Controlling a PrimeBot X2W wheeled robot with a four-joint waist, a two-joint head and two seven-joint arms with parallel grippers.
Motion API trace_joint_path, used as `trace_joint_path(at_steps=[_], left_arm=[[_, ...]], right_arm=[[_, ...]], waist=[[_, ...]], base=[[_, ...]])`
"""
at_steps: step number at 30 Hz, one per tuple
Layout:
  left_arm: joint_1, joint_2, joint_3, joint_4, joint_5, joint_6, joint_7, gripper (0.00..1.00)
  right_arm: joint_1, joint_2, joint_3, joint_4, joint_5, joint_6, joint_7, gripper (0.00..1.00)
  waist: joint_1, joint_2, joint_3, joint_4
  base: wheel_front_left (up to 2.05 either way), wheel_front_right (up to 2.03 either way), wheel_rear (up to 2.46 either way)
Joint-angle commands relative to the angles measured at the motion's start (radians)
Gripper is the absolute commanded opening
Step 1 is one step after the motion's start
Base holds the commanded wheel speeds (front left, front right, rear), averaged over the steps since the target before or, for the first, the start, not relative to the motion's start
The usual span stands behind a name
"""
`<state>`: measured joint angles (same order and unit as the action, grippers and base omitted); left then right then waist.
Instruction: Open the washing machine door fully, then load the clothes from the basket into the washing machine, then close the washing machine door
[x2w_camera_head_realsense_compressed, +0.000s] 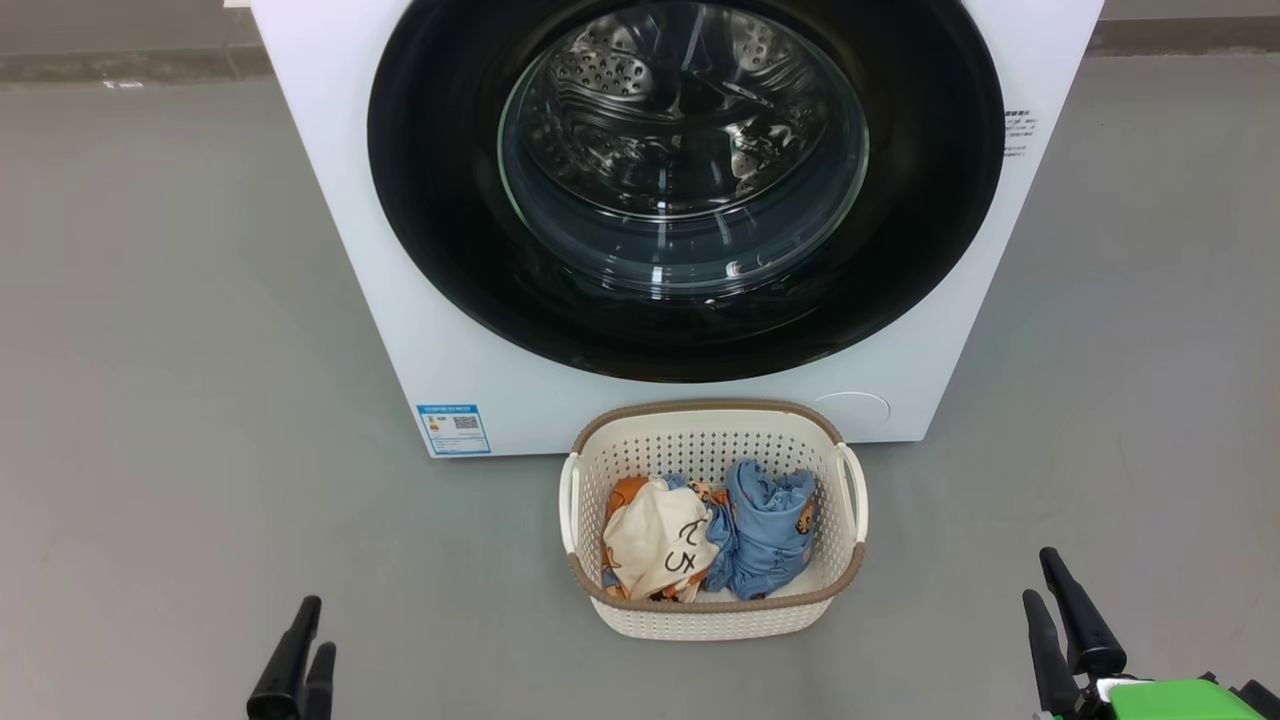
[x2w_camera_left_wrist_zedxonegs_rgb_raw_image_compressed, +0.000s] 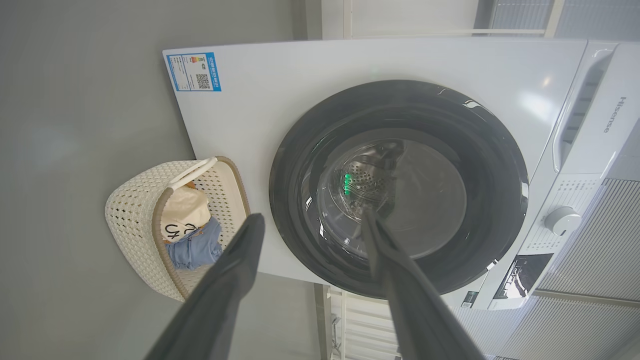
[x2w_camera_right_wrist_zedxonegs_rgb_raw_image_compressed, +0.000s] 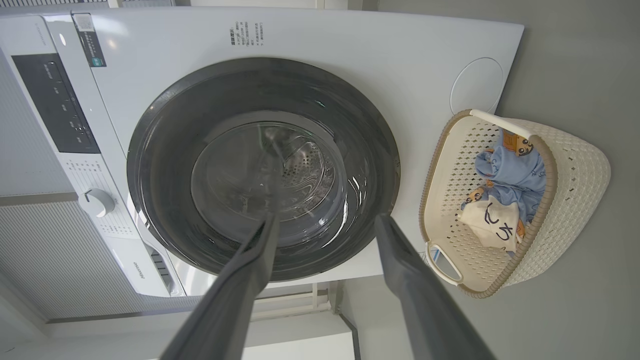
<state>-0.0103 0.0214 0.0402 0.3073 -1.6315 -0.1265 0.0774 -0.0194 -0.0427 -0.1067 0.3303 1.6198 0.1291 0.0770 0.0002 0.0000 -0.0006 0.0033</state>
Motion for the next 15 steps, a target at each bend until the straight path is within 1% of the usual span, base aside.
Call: trace_joint_path(at_steps=[1, 8, 15], left_arm=[[-0.023, 0.020, 0.000, -0.037, 0.019, -0.001, -0.012, 1.00], [-0.024, 0.034, -0.017, -0.057, 0.062, -0.001, -0.034, 1.00], [-0.023, 0.043, -0.028, -0.070, 0.151, -0.001, -0.054, 1.00]], right_arm=[[-0.019, -0.010, 0.009, -0.032, -0.013, 0.000, -0.011, 1.00], [-0.019, -0.021, 0.024, -0.043, -0.062, 0.000, -0.032, 1.00], [-0.018, -0.034, 0.038, -0.055, -0.151, 0.000, -0.052, 1.00]], waist=[[-0.0001, 0.0000, 0.001, 0.001], [-0.0002, 0.0000, 0.002, 0.005], [-0.0002, 0.0000, 0.003, 0.008]], base=[[0.00, 0.00, 0.00], [0.00, 0.00, 0.00], [0.00, 0.00, 0.00]])
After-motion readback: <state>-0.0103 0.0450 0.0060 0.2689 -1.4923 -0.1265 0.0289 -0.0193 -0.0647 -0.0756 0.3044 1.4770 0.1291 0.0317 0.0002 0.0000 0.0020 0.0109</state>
